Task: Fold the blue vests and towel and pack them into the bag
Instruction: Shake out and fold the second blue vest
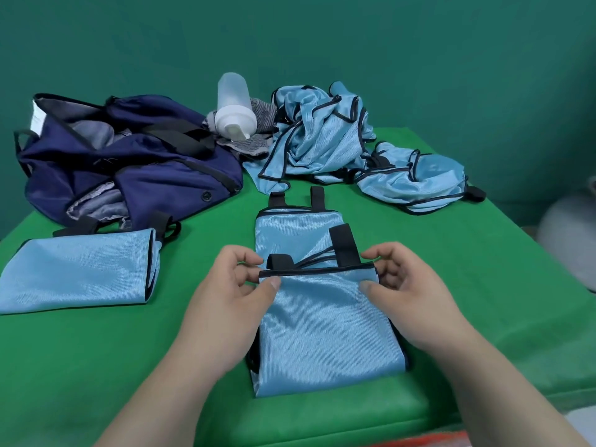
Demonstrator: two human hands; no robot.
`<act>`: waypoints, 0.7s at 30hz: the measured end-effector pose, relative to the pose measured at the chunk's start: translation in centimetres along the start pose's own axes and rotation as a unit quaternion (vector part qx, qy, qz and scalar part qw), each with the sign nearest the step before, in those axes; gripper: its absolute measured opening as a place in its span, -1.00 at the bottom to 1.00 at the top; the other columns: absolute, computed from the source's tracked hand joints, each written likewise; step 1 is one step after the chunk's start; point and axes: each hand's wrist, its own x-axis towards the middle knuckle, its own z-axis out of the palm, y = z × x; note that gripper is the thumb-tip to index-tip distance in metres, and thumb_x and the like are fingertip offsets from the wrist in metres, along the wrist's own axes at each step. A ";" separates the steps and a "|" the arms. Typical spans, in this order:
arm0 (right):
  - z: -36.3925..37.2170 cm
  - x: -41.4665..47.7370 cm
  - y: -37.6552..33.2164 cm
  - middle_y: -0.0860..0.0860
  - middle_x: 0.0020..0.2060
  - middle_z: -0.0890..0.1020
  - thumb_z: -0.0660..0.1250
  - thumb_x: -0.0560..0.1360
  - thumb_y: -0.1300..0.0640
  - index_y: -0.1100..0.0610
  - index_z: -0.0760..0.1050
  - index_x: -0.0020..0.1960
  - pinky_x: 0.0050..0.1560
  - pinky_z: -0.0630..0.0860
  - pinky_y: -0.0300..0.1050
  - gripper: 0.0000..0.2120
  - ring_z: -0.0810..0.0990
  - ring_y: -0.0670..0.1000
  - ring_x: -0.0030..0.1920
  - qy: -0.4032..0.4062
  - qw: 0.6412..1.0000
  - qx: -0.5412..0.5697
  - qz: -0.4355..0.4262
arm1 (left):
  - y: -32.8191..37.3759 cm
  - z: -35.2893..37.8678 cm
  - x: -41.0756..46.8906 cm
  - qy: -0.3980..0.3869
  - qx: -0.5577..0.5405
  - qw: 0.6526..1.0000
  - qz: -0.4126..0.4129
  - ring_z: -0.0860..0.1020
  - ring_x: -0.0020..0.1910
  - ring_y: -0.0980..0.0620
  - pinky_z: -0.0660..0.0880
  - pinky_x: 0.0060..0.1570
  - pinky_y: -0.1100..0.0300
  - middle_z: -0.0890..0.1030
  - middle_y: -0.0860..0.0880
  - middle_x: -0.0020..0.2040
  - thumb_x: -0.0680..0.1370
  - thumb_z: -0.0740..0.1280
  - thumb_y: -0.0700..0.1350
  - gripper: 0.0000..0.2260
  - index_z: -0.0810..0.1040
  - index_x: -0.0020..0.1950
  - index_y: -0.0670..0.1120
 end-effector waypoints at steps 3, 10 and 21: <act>0.1 0.3 0.3 -0.12 -0.09 0.59 0.49 0.44 0.13 -0.29 0.51 0.07 0.05 0.56 0.03 -0.63 0.54 -0.07 -0.16 -0.001 0.999 -0.045 -0.001 | -0.1 0.0 0.2 -0.019 -0.044 0.999 0.009 0.45 -0.34 0.10 0.36 -0.24 0.12 0.63 0.04 -0.14 0.55 0.41 -0.09 -0.77 0.42 -0.06 0.21; 0.5 0.5 0.3 -0.17 0.09 0.53 0.42 0.46 -0.11 -0.37 0.39 0.34 0.16 0.43 -0.18 -0.51 0.50 -0.22 0.11 -0.065 0.983 -0.171 0.000 | -0.1 0.1 0.2 -0.040 -0.078 0.996 0.024 0.49 -0.31 0.04 0.36 -0.20 0.08 0.67 0.02 -0.10 0.56 0.38 -0.19 -0.79 0.43 0.06 0.07; 0.6 0.6 0.0 -0.08 -0.15 0.53 0.41 0.45 0.13 -0.34 0.49 0.17 -0.21 0.39 -0.25 -0.56 0.49 -0.09 -0.21 -0.035 0.986 -0.166 -0.009 | -0.5 0.1 0.3 -0.041 -0.033 0.998 0.024 0.60 -0.18 -0.13 0.44 -0.16 0.03 0.66 0.08 -0.10 0.58 0.37 -0.13 -0.73 0.41 0.02 0.25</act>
